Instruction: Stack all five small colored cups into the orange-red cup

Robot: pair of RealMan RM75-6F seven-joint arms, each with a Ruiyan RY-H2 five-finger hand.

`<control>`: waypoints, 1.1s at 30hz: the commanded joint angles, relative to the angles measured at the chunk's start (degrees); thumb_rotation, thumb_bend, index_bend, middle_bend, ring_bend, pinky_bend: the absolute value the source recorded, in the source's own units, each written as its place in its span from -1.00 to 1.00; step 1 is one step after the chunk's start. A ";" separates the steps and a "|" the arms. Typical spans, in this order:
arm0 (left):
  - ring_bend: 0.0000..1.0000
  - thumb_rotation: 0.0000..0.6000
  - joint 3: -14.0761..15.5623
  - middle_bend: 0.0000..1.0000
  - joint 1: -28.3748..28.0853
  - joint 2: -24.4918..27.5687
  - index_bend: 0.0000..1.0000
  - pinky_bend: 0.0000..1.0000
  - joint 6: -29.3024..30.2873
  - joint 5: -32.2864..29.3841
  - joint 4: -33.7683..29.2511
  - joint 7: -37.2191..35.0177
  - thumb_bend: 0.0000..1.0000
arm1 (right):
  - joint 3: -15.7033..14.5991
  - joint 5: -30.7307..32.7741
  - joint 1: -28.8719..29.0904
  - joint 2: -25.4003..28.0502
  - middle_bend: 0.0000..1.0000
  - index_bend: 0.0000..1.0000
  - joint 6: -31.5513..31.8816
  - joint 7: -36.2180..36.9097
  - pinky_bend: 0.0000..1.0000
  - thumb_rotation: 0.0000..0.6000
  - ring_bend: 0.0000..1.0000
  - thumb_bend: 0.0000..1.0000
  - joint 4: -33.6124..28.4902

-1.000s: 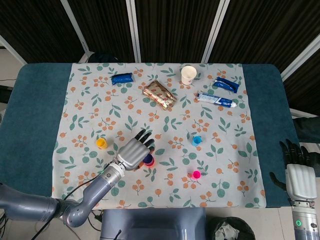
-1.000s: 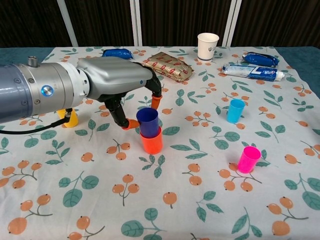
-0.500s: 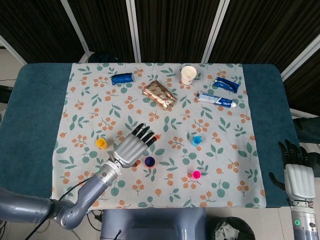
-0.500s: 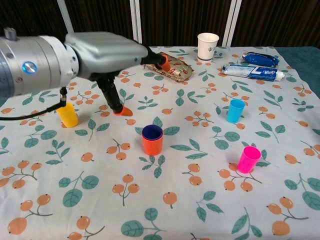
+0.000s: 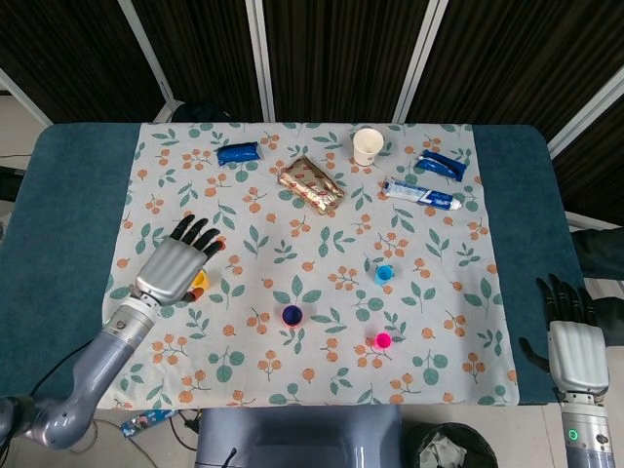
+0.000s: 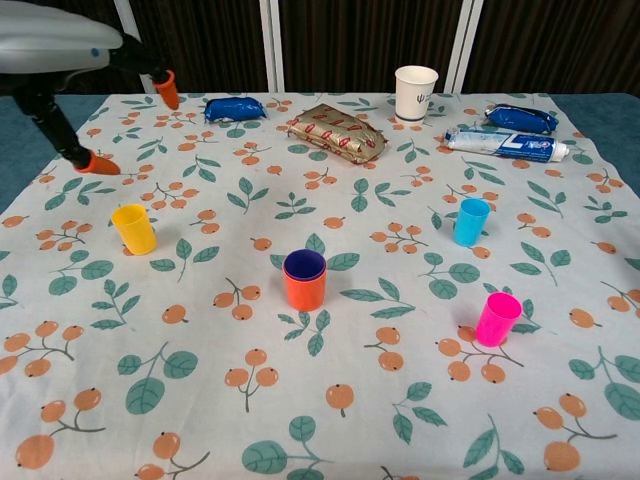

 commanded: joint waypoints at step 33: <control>-1.00 1.00 -0.40 -0.64 5.39 -12.46 -0.31 -0.93 -6.30 5.31 20.73 -7.01 -0.52 | 0.48 0.32 -0.51 0.29 -0.89 -0.91 1.01 0.63 -0.91 1.00 -0.87 -0.38 -0.47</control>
